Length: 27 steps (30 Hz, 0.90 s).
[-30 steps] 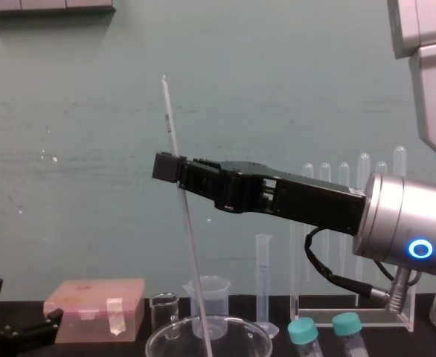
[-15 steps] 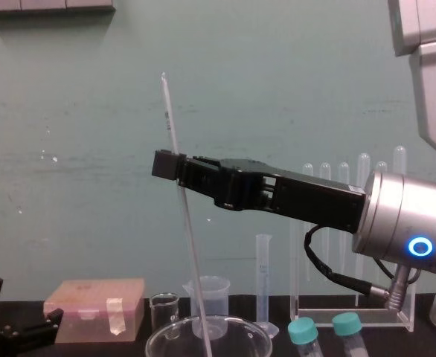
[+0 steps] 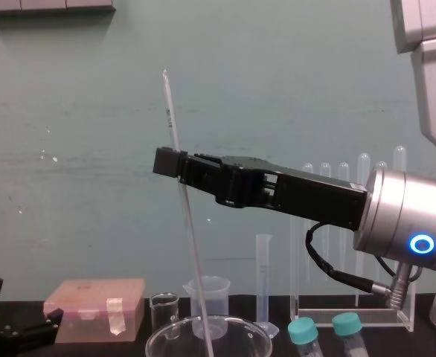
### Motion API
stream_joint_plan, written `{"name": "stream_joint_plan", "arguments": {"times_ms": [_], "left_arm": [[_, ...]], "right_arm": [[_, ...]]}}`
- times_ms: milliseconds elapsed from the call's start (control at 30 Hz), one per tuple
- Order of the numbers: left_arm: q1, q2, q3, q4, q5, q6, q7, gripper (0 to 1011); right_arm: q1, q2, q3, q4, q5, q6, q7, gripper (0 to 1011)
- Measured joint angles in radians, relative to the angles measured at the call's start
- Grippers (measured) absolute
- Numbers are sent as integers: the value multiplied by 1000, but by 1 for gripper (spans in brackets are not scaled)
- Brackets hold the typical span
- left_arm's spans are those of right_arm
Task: Hold the thermometer with one hand and immerse one end into the beaker, then reinsert it into the test tube rack.
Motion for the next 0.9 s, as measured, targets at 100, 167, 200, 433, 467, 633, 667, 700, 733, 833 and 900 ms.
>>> {"name": "stream_joint_plan", "arguments": {"times_ms": [100, 167, 200, 433, 467, 633, 667, 700, 733, 833, 900], "left_arm": [[0, 0, 0, 0, 0, 0, 0, 1008], [0, 0, 0, 0, 0, 0, 0, 1008], [0, 0, 0, 0, 0, 0, 0, 1008], [0, 0, 0, 0, 0, 0, 0, 1008], [0, 0, 0, 0, 0, 0, 0, 1008], [0, 0, 0, 0, 0, 0, 0, 1008], [0, 0, 0, 0, 0, 0, 0, 1008], [0, 0, 0, 0, 0, 0, 0, 1008], [0, 0, 0, 0, 0, 0, 0, 1008], [0, 0, 0, 0, 0, 0, 0, 1008], [0, 0, 0, 0, 0, 0, 0, 1008]], "right_arm": [[-1, 1, 0, -1, 0, 1, -3, 57], [-2, 1, 0, -2, 0, 1, -4, 57], [-2, 1, 0, -3, 0, 1, -5, 57], [-5, 4, -1, -9, -1, 4, -7, 57], [-5, 4, -1, -9, -1, 5, -7, 57], [-6, 5, -1, -12, -1, 6, -8, 57], [-7, 6, -1, -13, -1, 6, -9, 57], [-8, 6, -1, -13, -1, 6, -9, 57], [-8, 7, -1, -14, -1, 7, -9, 57], [-9, 8, -1, -16, -1, 8, -9, 57], [-10, 9, 0, -17, 0, 8, -10, 57]]}}
